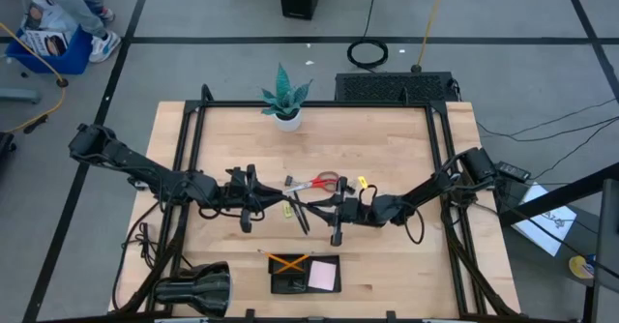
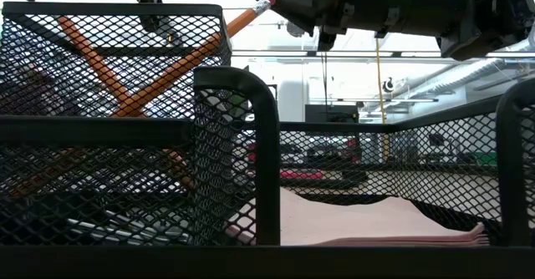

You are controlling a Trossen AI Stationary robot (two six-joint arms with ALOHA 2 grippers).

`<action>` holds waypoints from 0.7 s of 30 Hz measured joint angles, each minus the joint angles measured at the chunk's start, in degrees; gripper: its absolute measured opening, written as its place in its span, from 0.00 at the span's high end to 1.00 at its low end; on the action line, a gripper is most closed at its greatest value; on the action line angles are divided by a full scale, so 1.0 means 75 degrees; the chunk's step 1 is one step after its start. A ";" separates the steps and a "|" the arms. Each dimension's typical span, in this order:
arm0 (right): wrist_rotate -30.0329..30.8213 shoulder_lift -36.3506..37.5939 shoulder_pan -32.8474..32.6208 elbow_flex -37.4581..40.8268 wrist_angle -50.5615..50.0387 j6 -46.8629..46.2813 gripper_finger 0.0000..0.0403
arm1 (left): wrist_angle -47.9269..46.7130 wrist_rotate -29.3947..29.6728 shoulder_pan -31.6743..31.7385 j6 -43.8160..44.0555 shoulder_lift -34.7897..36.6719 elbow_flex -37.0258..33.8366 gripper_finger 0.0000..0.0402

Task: Pick and place office supplies into organizer
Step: Put the black pen into the black desk organizer

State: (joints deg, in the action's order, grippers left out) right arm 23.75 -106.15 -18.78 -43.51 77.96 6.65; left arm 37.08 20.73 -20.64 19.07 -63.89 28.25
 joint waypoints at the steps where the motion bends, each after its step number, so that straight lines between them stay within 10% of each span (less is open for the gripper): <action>1: 0.0003 0.0003 -0.0006 0.0000 -0.0105 0.0048 0.88 | -0.0019 0.0005 0.0000 -0.0026 -0.0003 0.0000 0.86; 21: 0.0117 0.0015 -0.0336 -0.0015 -0.1068 -0.0193 0.87 | -0.0067 -0.0047 -0.0012 -0.0046 -0.0010 -0.0003 0.86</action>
State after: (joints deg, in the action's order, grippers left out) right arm 24.62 -106.03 -21.30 -43.62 69.95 5.20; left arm 36.58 20.38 -20.73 18.72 -63.97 28.23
